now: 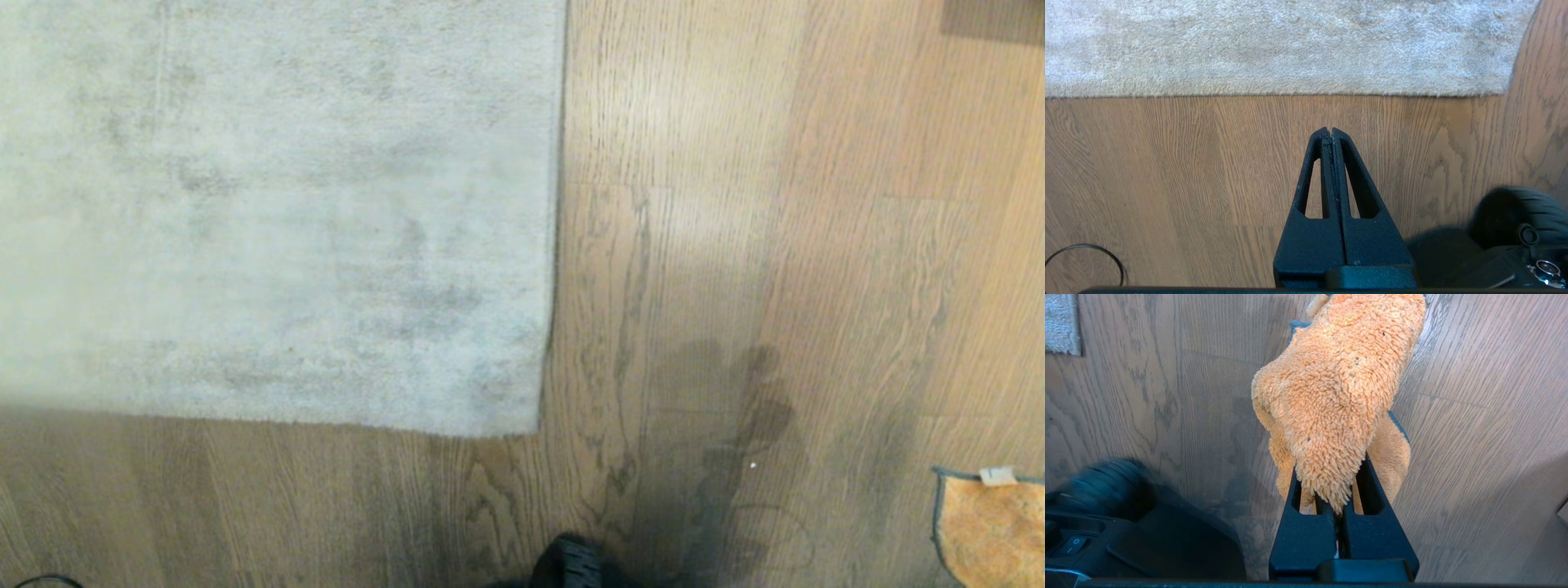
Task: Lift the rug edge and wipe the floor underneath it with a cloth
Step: Put down the rag
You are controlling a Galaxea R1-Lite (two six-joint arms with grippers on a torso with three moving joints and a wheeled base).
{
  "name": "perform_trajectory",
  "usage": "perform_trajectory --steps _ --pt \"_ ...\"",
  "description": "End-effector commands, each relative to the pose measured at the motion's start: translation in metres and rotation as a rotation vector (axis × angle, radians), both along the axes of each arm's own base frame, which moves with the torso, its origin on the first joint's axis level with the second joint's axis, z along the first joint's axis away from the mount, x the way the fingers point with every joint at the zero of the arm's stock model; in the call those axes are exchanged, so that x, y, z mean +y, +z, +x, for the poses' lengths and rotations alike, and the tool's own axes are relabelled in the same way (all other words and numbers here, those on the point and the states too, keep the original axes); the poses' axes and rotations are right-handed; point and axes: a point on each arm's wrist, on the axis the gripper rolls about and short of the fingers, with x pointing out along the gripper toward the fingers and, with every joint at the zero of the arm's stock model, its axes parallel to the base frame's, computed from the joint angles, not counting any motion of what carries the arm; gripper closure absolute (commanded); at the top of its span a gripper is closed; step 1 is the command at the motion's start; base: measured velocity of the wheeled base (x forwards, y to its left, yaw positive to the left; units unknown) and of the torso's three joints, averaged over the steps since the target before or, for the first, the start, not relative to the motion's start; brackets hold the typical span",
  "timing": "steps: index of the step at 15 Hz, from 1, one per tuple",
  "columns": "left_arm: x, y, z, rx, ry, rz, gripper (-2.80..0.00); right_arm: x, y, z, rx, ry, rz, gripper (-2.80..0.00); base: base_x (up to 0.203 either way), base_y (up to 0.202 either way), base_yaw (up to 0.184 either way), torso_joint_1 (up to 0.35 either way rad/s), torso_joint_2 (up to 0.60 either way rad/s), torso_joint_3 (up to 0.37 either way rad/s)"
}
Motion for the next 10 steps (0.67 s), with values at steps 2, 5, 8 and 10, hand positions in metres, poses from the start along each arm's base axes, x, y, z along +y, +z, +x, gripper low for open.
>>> perform_trajectory --steps 2,5,8,10 --pt "0.0000 0.0000 0.0000 -0.001 0.000 0.002 0.00 0.0000 0.0001 0.0001 0.001 0.000 -0.001 0.00 0.000 0.000 0.000 0.000 0.00 0.000" --pt "0.0000 0.0000 0.0000 -0.001 0.000 0.002 0.00 0.0000 0.0001 0.0001 0.001 0.000 -0.001 0.00 -0.001 -0.131 0.010 0.002 0.00 -0.001" --pt "0.0000 0.0000 0.0000 -0.001 0.000 0.002 0.00 0.0000 0.0001 0.0001 0.001 0.001 -0.001 0.00 0.000 -0.197 -0.001 0.001 0.00 0.003" --pt "0.0000 0.0000 0.0000 -0.001 0.000 0.002 0.00 0.0000 0.0001 0.0001 0.001 0.001 -0.001 0.00 0.000 -0.197 0.001 0.003 0.00 0.000"
